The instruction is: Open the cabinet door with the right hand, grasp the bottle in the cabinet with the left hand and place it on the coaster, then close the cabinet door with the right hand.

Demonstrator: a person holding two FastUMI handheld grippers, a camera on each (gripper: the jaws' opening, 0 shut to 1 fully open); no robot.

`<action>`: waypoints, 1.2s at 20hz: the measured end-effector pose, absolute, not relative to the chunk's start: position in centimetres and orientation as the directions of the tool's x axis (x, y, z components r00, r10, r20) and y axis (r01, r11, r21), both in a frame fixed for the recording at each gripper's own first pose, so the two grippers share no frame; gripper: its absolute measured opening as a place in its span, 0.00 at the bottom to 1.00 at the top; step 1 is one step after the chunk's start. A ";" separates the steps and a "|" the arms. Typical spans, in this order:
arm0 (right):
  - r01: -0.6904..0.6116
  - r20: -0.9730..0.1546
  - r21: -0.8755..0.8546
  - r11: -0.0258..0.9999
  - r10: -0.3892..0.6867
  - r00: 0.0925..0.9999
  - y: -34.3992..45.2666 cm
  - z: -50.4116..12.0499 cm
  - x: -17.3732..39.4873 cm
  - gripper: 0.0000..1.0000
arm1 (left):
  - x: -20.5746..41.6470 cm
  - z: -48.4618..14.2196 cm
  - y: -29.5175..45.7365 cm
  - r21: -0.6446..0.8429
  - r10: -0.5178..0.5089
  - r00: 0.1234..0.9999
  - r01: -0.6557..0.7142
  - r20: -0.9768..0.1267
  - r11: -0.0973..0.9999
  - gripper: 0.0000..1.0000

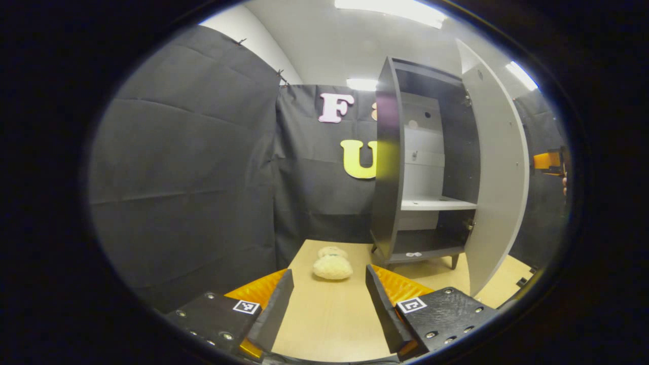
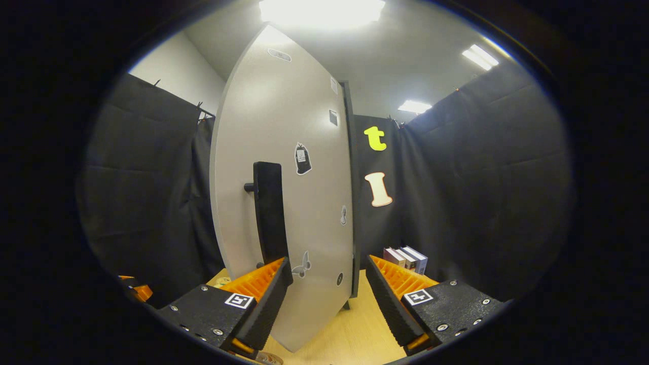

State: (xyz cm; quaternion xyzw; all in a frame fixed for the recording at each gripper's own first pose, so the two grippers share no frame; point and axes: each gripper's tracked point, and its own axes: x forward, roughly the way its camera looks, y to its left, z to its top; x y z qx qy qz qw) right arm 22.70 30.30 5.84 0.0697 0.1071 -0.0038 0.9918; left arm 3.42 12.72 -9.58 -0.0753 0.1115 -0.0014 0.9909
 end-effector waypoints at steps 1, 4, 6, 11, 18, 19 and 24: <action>0.013 -0.213 0.135 0.991 0.016 0.977 31.0 5.9 22.9 0.92 | 3.3 -9.7 13.2 -0.153 -0.015 0.974 -0.020 -0.224 0.988 0.82; -0.016 -0.205 0.137 0.991 0.044 0.978 33.1 6.0 23.8 0.93 | 2.8 -9.7 14.2 -0.150 0.005 0.975 -0.040 -0.223 0.988 0.83; -0.046 -0.194 0.138 0.989 0.073 0.978 34.6 6.1 24.7 0.93 | 2.4 -9.5 15.4 -0.140 0.021 0.976 -0.052 -0.218 0.989 0.83; -0.089 -0.168 0.107 0.990 0.106 0.980 36.5 5.9 25.8 0.94 | 1.1 -9.5 17.2 -0.140 0.044 0.974 -0.077 -0.222 0.987 0.82; -0.073 -0.165 0.093 0.993 0.088 0.982 35.1 4.6 24.8 0.94 | 2.0 -8.8 15.2 -0.159 0.023 0.976 -0.058 -0.215 0.986 0.88; -0.064 -0.162 0.099 0.993 0.080 0.984 34.1 4.5 24.5 0.94 | 2.2 -8.4 14.6 -0.160 0.017 0.978 -0.052 -0.210 0.986 0.88; -0.032 -0.154 0.127 0.991 0.052 0.987 28.5 3.8 23.6 0.94 | 3.7 -5.8 9.7 -0.132 -0.007 0.984 -0.016 -0.176 0.991 0.88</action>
